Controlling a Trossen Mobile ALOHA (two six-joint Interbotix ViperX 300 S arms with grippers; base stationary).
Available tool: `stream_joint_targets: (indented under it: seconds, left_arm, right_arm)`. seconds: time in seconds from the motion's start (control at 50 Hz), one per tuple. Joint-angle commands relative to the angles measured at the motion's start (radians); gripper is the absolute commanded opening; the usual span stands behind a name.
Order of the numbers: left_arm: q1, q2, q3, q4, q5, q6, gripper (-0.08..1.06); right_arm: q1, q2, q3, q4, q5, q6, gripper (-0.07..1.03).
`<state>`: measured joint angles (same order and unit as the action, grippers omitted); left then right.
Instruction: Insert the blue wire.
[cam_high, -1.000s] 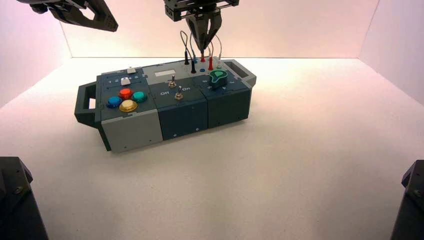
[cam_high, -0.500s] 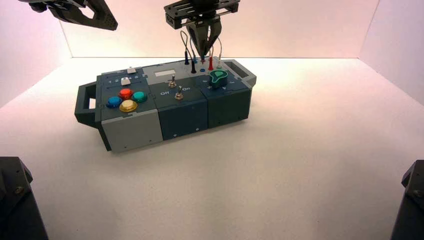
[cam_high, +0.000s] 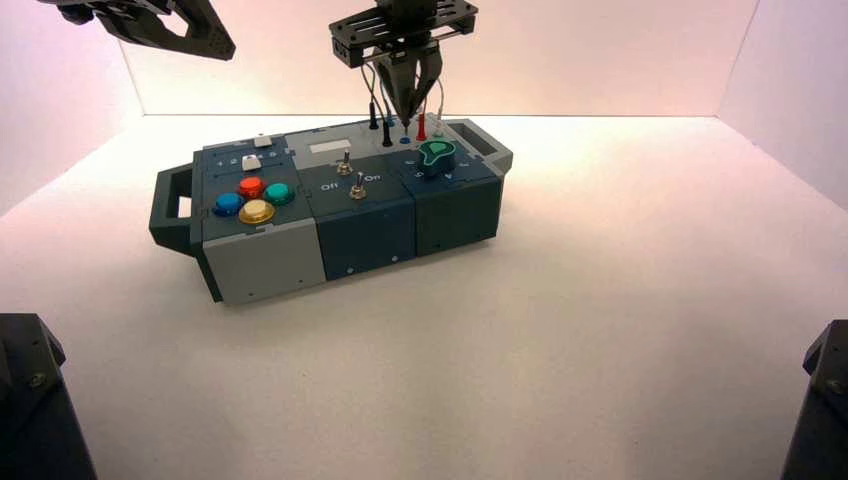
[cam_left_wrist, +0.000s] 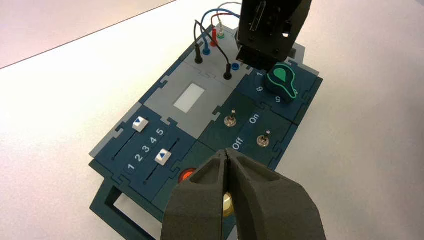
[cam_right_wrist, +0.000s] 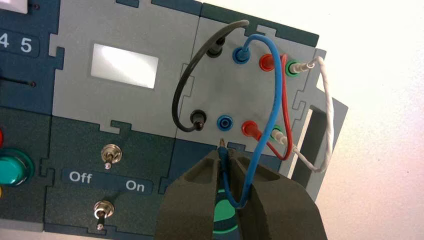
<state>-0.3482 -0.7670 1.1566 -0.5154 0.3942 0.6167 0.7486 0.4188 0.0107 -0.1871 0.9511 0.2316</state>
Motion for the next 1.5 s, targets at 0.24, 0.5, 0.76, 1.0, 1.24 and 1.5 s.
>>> stream_joint_targets:
  seconds: [0.24,0.5,0.76,1.0,1.24,1.5]
  left_arm:
    - [-0.005,-0.003,-0.023,-0.002,-0.009,0.002,-0.03]
    - [-0.005,-0.003,-0.021,-0.002,-0.009,0.002,-0.03]
    - [-0.005,-0.003,-0.021,-0.002,-0.011,0.002,-0.03]
    - [-0.005,-0.003,-0.021,-0.002,-0.009,0.002,-0.03]
    - [-0.005,-0.002,-0.021,-0.002,-0.009,0.002,-0.03]
    - [-0.005,-0.003,-0.021,-0.002,-0.011,0.002,-0.03]
  right_arm:
    - [-0.002,0.0,-0.051,-0.014,-0.003,-0.003,-0.02]
    - [-0.005,0.011,-0.052,-0.023,-0.003,-0.003,-0.02]
    - [-0.006,0.017,-0.058,-0.032,-0.003,-0.003,-0.02]
    - [-0.008,0.031,-0.072,-0.032,-0.003,-0.003,-0.02]
    - [-0.008,0.034,-0.075,-0.029,0.003,-0.003,-0.02]
    - [-0.006,0.037,-0.072,-0.034,0.003,-0.003,-0.02]
